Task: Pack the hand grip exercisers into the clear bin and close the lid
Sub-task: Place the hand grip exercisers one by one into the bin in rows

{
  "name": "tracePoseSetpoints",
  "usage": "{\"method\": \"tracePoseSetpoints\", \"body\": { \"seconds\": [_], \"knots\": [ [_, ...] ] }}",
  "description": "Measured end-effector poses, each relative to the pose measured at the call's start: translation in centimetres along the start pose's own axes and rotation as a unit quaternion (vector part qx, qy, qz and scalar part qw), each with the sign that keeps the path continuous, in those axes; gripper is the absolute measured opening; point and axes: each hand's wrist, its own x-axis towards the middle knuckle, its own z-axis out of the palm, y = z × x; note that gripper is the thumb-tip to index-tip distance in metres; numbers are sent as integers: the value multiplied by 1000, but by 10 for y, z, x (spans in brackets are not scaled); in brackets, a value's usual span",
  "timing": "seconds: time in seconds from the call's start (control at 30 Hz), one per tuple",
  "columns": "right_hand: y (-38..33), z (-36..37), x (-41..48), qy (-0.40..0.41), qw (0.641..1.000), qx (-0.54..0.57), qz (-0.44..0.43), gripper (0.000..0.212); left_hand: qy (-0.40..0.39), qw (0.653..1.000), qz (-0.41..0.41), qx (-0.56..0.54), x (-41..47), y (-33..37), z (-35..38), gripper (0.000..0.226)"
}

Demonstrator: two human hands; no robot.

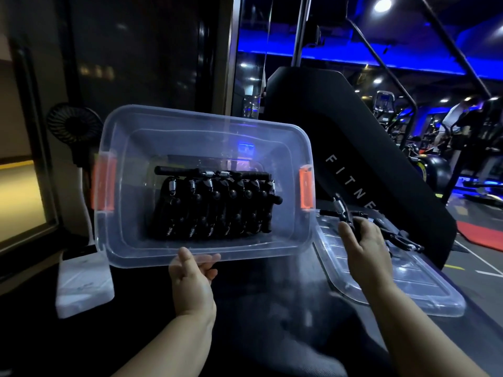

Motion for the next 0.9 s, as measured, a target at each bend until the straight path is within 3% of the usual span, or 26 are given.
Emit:
{"method": "tracePoseSetpoints", "body": {
  "seconds": [0.17,0.3,0.47,0.6,0.9],
  "knots": [
    [-60,-8,7,4,994,38,-106,61,-2,1000,-5,5,0,1,0,53],
    [-103,-1,15,-54,981,-18,-187,70,-17,1000,-20,-17,-2,3,-3,45],
    [-138,23,32,-64,950,-130,-277,57,-10,999,-12,-29,-4,6,-2,30],
    [-160,41,51,-102,931,-175,-303,70,-26,999,-9,-25,-6,6,-3,41],
    [-184,103,97,-162,892,-274,-321,59,-22,998,-27,-56,-5,10,-3,27]
  ]
}}
